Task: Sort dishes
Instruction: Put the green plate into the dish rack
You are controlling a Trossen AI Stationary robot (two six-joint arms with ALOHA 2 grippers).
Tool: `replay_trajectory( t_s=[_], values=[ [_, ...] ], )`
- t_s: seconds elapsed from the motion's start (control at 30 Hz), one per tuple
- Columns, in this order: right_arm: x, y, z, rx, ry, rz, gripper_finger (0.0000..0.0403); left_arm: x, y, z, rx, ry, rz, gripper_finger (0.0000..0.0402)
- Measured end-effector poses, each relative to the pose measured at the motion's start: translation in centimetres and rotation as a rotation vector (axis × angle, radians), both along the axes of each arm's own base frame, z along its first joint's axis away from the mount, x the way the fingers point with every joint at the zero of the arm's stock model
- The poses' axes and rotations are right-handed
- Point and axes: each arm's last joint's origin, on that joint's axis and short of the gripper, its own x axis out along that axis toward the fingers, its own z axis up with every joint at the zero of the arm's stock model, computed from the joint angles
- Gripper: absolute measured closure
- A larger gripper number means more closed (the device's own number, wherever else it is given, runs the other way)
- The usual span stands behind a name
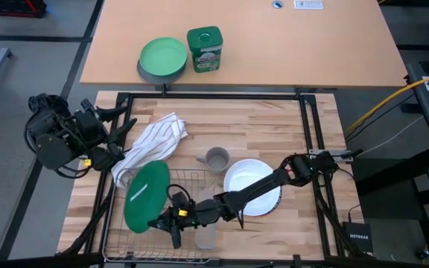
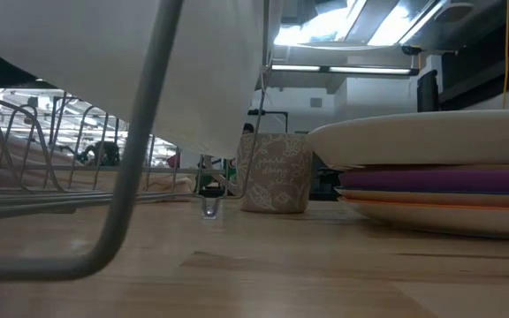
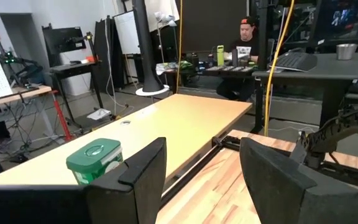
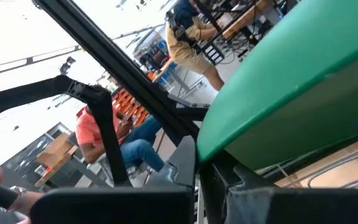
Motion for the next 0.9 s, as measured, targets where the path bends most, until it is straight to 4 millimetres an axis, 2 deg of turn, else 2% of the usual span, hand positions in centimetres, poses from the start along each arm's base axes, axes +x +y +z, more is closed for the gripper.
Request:
replay_trajectory(
  t_s=[0.3,0.37,0.5,0.7,0.9],
  values=[
    [2.8,1.2,-1.7,0.018,-0.034,0.039,0.0396,0.0,0.0,0.0,0.023,0.020,0.000,0.0208],
    [3.2,1.4,-1.5,0.017,-0.032,0.041,0.0396,0.0,0.0,0.0,0.024,0.020,0.000,0.0208],
    [3.3,1.4,-1.3,0.002,-0.001,0.017,0.0396,0.0,0.0,0.0,0.024,0.021,-0.001,0.0208],
    [3.4,1.5,-2.2,-0.007,0.097,0.000,0.0396,0.0,0.0,0.0,0.037,0.031,-0.001,0.0208],
    [3.4,1.4,-2.5,-0.024,0.124,-0.005,0.0396,0.0,0.0,0.0,0.042,0.035,-0.001,0.0208]
  ],
)
